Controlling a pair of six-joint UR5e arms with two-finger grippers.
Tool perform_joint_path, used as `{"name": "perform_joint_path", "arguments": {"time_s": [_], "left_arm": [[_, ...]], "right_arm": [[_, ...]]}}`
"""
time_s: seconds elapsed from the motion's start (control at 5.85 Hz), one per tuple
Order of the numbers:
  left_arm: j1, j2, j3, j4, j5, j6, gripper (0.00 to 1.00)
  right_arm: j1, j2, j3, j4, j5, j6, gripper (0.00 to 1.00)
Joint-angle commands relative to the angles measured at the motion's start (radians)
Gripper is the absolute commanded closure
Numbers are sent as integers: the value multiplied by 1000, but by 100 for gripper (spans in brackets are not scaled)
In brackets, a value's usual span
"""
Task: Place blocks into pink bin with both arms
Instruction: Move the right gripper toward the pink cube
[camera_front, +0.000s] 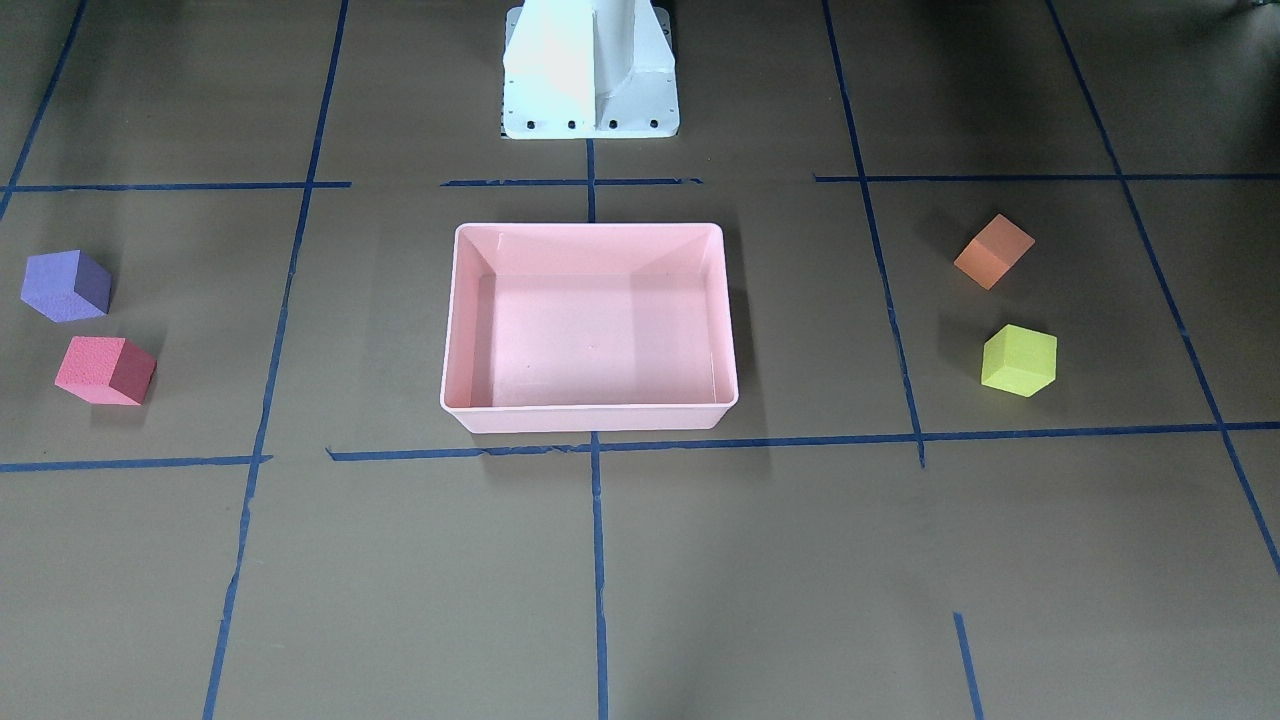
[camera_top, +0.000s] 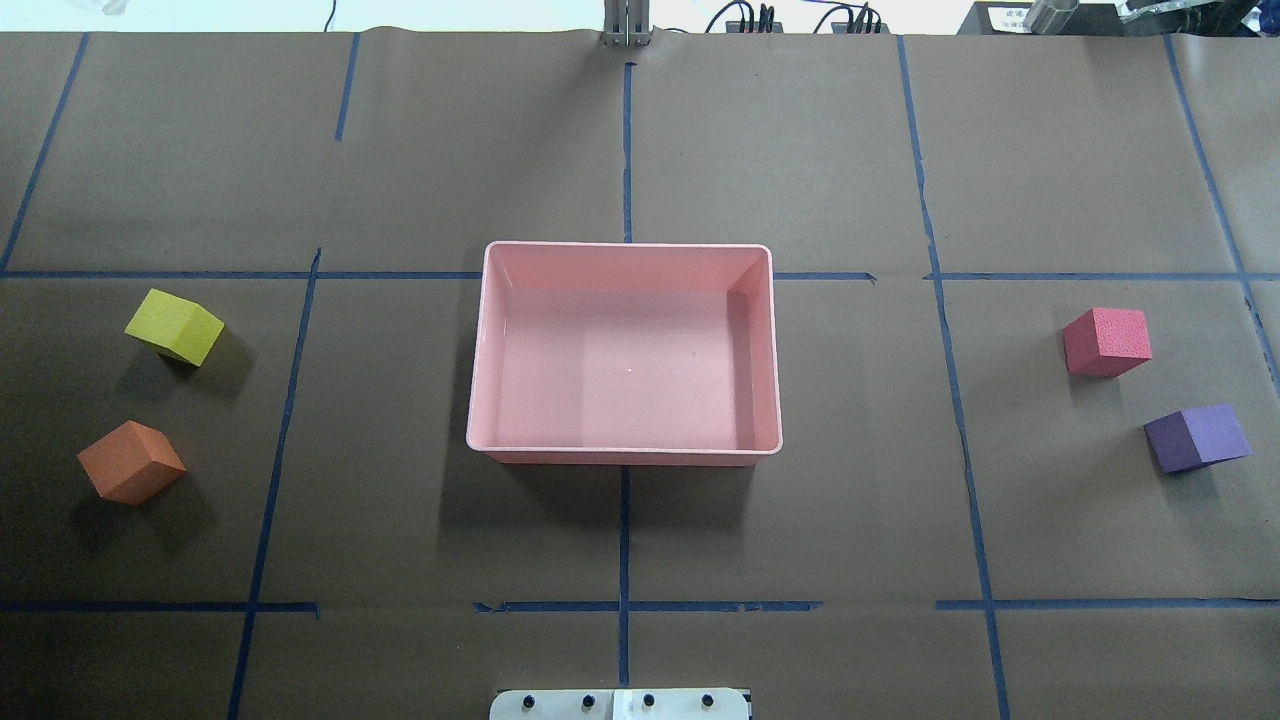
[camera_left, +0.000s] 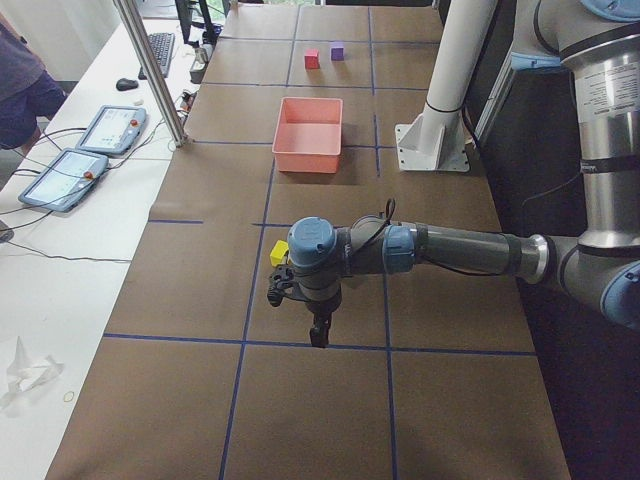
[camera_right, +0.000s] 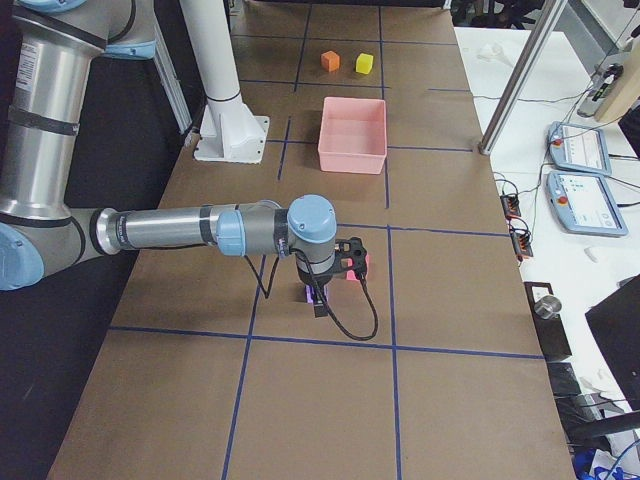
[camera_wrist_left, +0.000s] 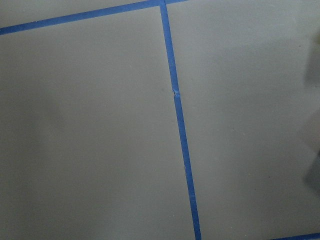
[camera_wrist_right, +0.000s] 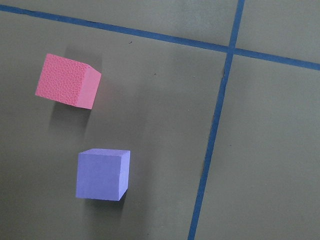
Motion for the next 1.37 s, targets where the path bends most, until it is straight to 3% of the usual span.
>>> {"name": "perform_joint_path", "arguments": {"time_s": [0.0, 0.51, 0.68, 0.85, 1.2], "left_arm": [[2, 2, -19, 2, 1, 3, 0], [2, 2, -25, 2, 0, 3, 0], [2, 2, -31, 2, 0, 3, 0], [2, 2, -35, 2, 0, 3, 0], [2, 4, -36, 2, 0, 3, 0]], "right_arm": [[-83, 67, -9, 7, -6, 99, 0], [-293, 326, -96, 10, -58, 464, 0], [-381, 342, -115, 117, -140, 613, 0], [-435, 338, -196, 283, -180, 713, 0], [-484, 335, -296, 372, -222, 715, 0]]}}
